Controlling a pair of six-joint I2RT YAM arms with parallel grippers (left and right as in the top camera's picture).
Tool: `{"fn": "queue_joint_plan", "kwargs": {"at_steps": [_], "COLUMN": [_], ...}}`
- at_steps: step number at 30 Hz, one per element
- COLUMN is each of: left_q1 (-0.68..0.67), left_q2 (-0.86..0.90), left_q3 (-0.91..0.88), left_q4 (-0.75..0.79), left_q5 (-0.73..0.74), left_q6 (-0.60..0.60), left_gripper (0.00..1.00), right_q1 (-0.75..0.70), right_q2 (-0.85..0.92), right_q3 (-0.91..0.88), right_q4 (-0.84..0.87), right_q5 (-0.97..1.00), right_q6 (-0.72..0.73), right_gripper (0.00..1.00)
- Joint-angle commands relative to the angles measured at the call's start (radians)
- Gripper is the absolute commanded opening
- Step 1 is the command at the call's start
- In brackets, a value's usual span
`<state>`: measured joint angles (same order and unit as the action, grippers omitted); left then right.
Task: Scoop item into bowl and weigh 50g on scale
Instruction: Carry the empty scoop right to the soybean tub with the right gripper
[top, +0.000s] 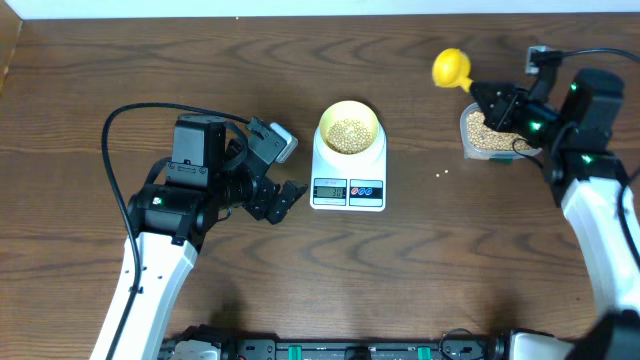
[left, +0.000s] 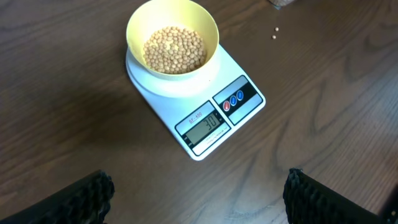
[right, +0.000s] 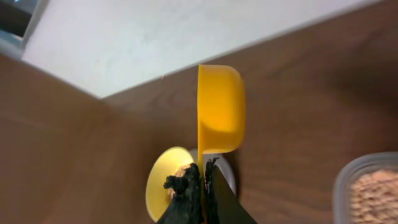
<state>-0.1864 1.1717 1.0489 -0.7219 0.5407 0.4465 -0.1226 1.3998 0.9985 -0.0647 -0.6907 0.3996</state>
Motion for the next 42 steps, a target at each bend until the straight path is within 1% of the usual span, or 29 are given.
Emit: {"fn": "queue_joint_plan", "kwargs": {"at_steps": [1,4,8,13,19,22,33,37,42], "left_q1": [-0.003,-0.003,-0.003,-0.003,-0.003,-0.003,-0.003,-0.003,-0.003], "left_q2": [0.004,0.004,0.004,0.004,0.004,0.004,0.004,0.004,0.004], "left_q3": [-0.005,-0.005,-0.005,-0.005,-0.005,-0.005,-0.005,-0.005,-0.005], "left_q4": [0.002,0.002,0.002,0.002,0.002,0.002,0.002,0.002,0.002], "left_q5": [0.009,0.009,0.009,0.009,0.009,0.009,0.009,0.009,0.009], "left_q6": [0.013,0.013,0.013,0.013,0.013,0.013,0.013,0.013,0.013], "left_gripper": [0.89,0.89,0.89,0.90,0.89,0.89,0.89,0.89,0.89], "right_q1": [0.006,0.004,-0.010,-0.011,-0.011,-0.011,-0.006,-0.006,-0.002], "right_q2": [-0.128,-0.204,-0.250,-0.237,-0.193,-0.147,0.032,0.079,0.121], "right_q3": [0.010,0.010,0.010,0.009,0.009,0.009,0.009,0.009,0.009], "right_q4": [-0.043,-0.103,-0.203,-0.316,-0.335,-0.349,-0.319,-0.319,-0.320], "right_q5": [0.204,0.314,0.417,0.595,0.701,0.706,0.555,0.532,0.524], "right_q6": [-0.099,-0.142,-0.206,-0.333,-0.458,-0.480,-0.479,-0.445,-0.446], "right_gripper": [0.01,0.01,0.01,0.01,0.01,0.01,0.01,0.01,0.01]}}
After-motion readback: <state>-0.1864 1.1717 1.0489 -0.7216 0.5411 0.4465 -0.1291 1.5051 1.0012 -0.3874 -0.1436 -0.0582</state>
